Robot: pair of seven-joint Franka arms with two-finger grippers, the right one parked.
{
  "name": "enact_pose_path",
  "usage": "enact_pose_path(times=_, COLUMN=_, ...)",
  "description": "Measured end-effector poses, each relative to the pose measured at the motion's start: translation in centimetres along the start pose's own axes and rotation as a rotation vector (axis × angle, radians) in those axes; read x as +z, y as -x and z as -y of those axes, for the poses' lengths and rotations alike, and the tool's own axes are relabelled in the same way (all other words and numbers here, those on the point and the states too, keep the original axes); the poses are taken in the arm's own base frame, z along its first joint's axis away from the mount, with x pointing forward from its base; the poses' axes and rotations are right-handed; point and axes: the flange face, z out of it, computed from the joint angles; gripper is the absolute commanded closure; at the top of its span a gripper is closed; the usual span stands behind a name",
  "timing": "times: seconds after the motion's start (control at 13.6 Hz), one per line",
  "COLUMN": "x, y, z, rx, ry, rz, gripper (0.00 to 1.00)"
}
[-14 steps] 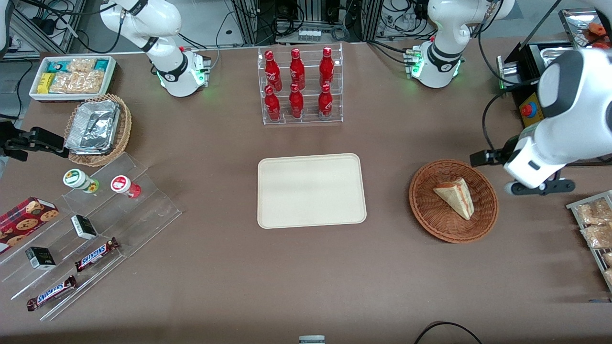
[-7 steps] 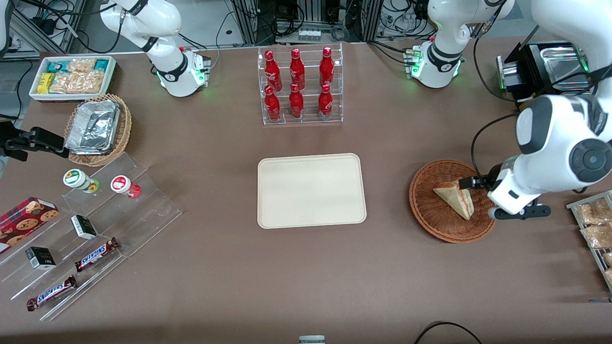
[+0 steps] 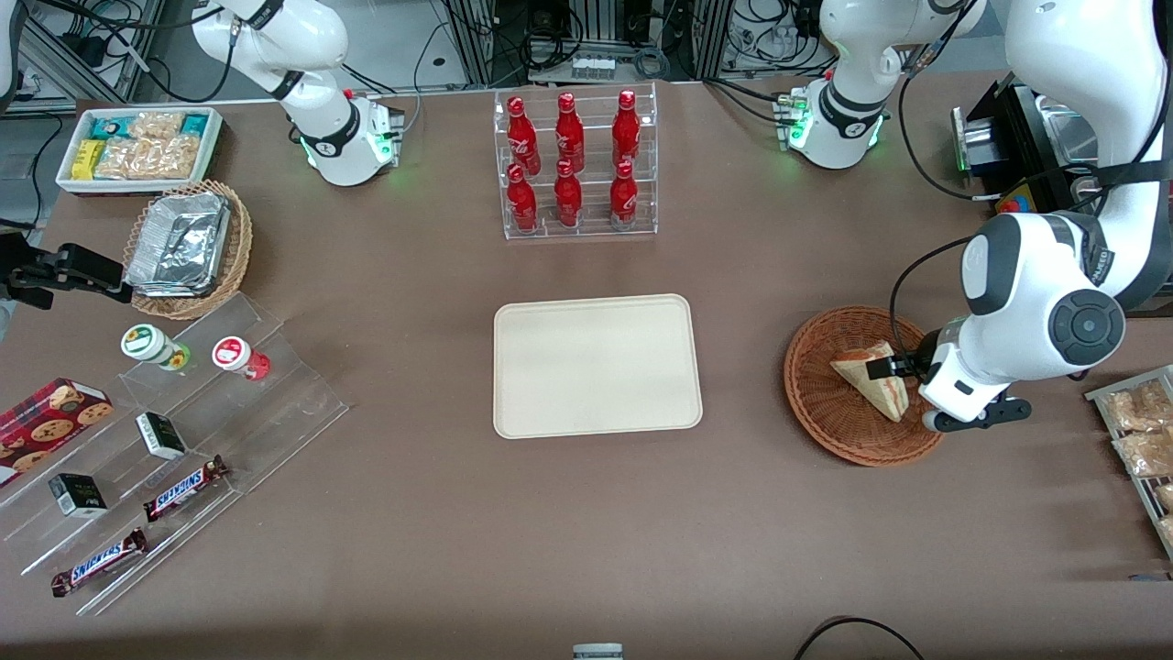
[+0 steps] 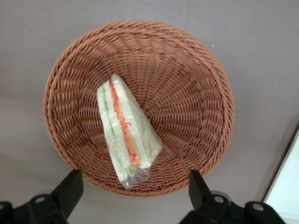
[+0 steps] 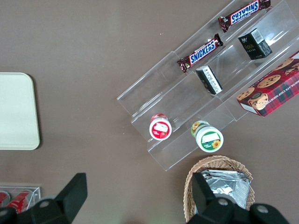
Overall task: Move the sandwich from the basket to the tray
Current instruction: 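Close the left gripper on the wrapped sandwich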
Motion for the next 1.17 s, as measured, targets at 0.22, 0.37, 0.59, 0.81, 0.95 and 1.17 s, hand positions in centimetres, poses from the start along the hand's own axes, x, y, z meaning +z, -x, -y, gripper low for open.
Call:
enact_pose_path(times=0.22, x=0.9, y=0.3, z=0.1, rx=-0.173, ry=0.004, rz=-0.010, gripper=0.00)
enact_pose_path(times=0.37, x=1.9, y=0.7, z=0.3, rx=-0.263, ry=0.024, rz=-0.054, gripper=0.00)
enact_pose_path(times=0.59, x=3.5, y=2.0, z=1.2, rx=-0.317, ry=0.043, rz=-0.098, gripper=0.00)
enact_pose_path(times=0.81, x=4.1, y=3.1, z=1.6, rx=-0.366, ry=0.051, rz=-0.114, gripper=0.00)
enact_pose_path(times=0.95, x=4.7, y=3.4, z=1.7, rx=-0.390, ry=0.059, rz=-0.127, gripper=0.00)
enact_pose_path(times=1.17, x=5.6, y=3.6, z=1.7, rx=-0.418, ry=0.068, rz=-0.138, gripper=0.00)
